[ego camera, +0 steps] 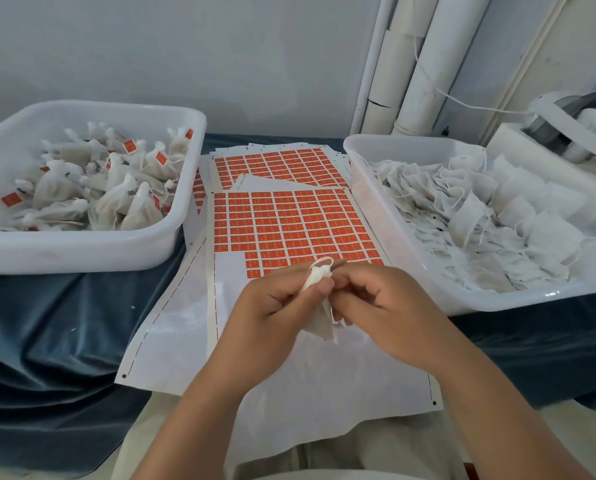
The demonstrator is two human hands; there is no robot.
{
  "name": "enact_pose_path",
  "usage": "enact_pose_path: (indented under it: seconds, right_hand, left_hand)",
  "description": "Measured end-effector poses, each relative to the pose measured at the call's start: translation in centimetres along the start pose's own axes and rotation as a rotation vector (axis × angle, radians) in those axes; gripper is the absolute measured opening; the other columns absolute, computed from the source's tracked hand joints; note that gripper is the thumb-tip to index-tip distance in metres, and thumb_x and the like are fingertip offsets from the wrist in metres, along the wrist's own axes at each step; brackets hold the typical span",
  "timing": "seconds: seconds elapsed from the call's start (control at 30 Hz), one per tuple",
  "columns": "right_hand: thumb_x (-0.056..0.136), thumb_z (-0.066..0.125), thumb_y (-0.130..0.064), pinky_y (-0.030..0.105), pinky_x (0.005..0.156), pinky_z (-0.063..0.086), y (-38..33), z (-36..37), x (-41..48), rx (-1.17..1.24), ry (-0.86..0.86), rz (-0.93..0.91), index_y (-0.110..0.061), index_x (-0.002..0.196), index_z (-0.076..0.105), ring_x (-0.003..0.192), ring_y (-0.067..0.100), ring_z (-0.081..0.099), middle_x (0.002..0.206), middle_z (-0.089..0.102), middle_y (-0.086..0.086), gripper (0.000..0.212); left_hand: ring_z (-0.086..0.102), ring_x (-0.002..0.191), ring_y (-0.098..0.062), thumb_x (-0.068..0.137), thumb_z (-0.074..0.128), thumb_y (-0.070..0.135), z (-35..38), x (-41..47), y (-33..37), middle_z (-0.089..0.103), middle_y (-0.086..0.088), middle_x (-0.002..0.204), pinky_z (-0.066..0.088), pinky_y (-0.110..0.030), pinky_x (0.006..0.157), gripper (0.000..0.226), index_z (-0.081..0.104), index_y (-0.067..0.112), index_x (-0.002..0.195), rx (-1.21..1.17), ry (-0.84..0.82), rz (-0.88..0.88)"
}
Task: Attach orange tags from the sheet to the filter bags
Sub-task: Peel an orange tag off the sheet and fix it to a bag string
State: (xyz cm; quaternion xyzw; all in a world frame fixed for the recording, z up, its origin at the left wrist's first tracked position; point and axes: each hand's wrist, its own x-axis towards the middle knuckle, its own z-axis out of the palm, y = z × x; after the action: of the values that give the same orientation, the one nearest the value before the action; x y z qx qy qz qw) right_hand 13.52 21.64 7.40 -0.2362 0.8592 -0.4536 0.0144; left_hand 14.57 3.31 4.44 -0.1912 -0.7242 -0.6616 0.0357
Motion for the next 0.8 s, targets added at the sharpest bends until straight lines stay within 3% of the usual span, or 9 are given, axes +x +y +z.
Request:
enact_pose_path:
  seconds: [0.17,0.33,0.47,0.6,0.7,0.8]
  right_hand:
    - [0.103,0.062,-0.019,0.009,0.068,0.052,0.1,0.1,0.1,-0.001,0.018,0.028,-0.048,0.097,0.067,0.078,-0.001,0.072,0.084,0.073,-0.024,0.029]
    - [0.102,0.066,-0.029,0.008,0.064,0.051,0.2,0.3,0.0,-0.029,0.065,0.034,-0.048,0.093,0.070,0.075,-0.001,0.072,0.080,0.074,-0.022,0.021]
    - [0.102,0.064,-0.038,0.013,0.067,0.052,0.5,-0.2,0.0,-0.132,0.053,0.062,-0.035,0.096,0.075,0.078,0.003,0.071,0.082,0.072,-0.018,0.013]
    - [0.104,0.057,-0.036,0.018,0.072,0.050,0.0,-0.7,-0.3,-0.306,0.036,-0.071,-0.033,0.101,0.071,0.086,0.007,0.067,0.087,0.068,-0.020,0.015]
    - [0.105,0.055,-0.032,0.025,0.069,0.050,-0.3,-1.0,-0.4,-0.451,0.070,-0.181,-0.026,0.103,0.072,0.081,0.009,0.063,0.087,0.065,-0.017,0.018]
    - [0.104,0.058,-0.033,0.024,0.070,0.052,-0.4,-1.7,-0.4,-0.508,0.112,-0.274,-0.020,0.103,0.076,0.080,0.007,0.061,0.091,0.067,-0.012,0.022]
  left_hand:
    - [0.072,0.096,-0.017,0.104,0.054,0.033,0.2,0.0,0.0,0.077,0.010,0.091,0.052,-0.013,0.083,0.030,0.080,0.020,0.104,0.020,0.043,-0.009]
    - [0.071,0.106,-0.012,0.100,0.055,0.038,0.1,0.1,0.1,0.078,0.014,0.102,0.051,-0.011,0.087,0.028,0.080,0.029,0.110,0.003,0.061,-0.042]
    - [0.069,0.107,-0.003,0.097,0.055,0.044,0.1,0.2,0.1,0.076,0.023,0.103,0.049,-0.006,0.085,0.026,0.078,0.037,0.106,0.023,0.110,-0.057]
    - [0.069,0.096,-0.008,0.098,0.052,0.048,0.1,0.2,-0.5,0.075,0.022,0.095,0.051,-0.010,0.080,0.031,0.079,0.035,0.104,0.171,0.099,-0.069]
    - [0.065,0.085,-0.002,0.097,0.047,0.051,0.1,0.1,-0.8,0.067,0.030,0.080,0.045,-0.006,0.072,0.025,0.069,0.043,0.089,0.297,0.056,-0.069]
    - [0.064,0.087,-0.003,0.100,0.037,0.055,-0.1,0.0,-1.1,0.065,0.029,0.083,0.046,-0.011,0.074,0.029,0.060,0.045,0.085,0.368,-0.050,-0.088]
